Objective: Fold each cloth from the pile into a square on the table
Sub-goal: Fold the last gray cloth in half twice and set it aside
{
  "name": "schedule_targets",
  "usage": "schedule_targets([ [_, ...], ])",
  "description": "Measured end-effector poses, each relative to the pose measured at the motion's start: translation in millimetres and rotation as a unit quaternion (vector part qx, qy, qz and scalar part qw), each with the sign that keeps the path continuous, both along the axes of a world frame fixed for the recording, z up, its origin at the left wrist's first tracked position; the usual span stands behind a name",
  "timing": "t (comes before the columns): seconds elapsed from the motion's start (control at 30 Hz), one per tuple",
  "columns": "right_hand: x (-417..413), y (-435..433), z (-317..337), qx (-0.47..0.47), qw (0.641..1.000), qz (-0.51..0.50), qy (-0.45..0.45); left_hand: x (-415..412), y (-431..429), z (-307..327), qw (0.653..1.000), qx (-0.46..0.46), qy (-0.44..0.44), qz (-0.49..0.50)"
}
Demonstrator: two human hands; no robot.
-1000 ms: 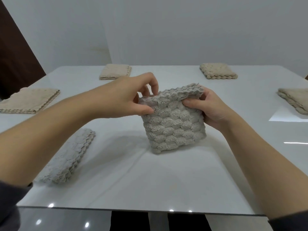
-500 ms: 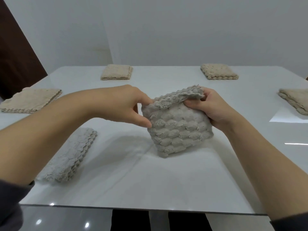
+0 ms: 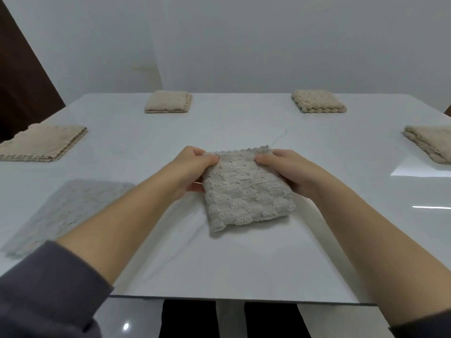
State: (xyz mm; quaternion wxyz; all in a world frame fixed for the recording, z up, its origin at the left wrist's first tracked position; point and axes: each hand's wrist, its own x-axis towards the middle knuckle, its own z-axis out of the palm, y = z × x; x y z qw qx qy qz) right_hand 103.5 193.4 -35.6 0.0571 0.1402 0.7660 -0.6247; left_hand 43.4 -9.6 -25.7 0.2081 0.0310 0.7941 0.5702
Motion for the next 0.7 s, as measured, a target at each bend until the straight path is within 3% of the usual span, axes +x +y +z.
schedule_targets([
  [0.07, -6.3, -6.7, -1.8, 0.075, 0.996, -0.036, 0.024, -2.0, 12.8, -8.6, 0.995, -0.073, 0.051, 0.038],
  [0.13, -12.0, -13.1, -8.8, 0.22, 0.971, -0.068, 0.059, -1.2, 23.3, -16.8, 0.972, -0.175, 0.145, 0.058],
  [0.23, -15.2, -23.2, -24.8, 0.402, 0.906, -0.085, 0.101, 1.4, 35.0, -32.1, 0.901, -0.315, 0.293, 0.055],
  [0.3, -13.7, -27.0, -30.2, 0.482, 0.866, -0.083, 0.108, 1.1, 39.8, -38.2, 0.846, -0.408, 0.341, 0.036],
  [0.37, -10.9, -27.1, -23.3, 0.558, 0.82, -0.085, 0.1, -0.8, 38.0, -36.2, 0.815, -0.452, 0.361, 0.039],
  [0.43, -6.0, -25.9, -12.9, 0.592, 0.792, -0.087, 0.118, -0.9, 31.9, -29.8, 0.81, -0.438, 0.389, 0.02],
  [0.53, -1.9, -33.7, -8.0, 0.558, 0.818, 0.0, 0.142, 6.3, 25.9, -25.8, 0.821, -0.398, 0.399, -0.094],
  [0.63, 2.0, -46.8, -28.1, 0.555, 0.822, 0.125, 0.042, 13.6, 21.9, -39.9, 0.82, -0.42, 0.34, -0.189],
  [0.7, 1.4, -47.8, -39.8, 0.561, 0.816, 0.135, 0.024, 12.2, 20.3, -47.7, 0.832, -0.418, 0.311, -0.19],
])
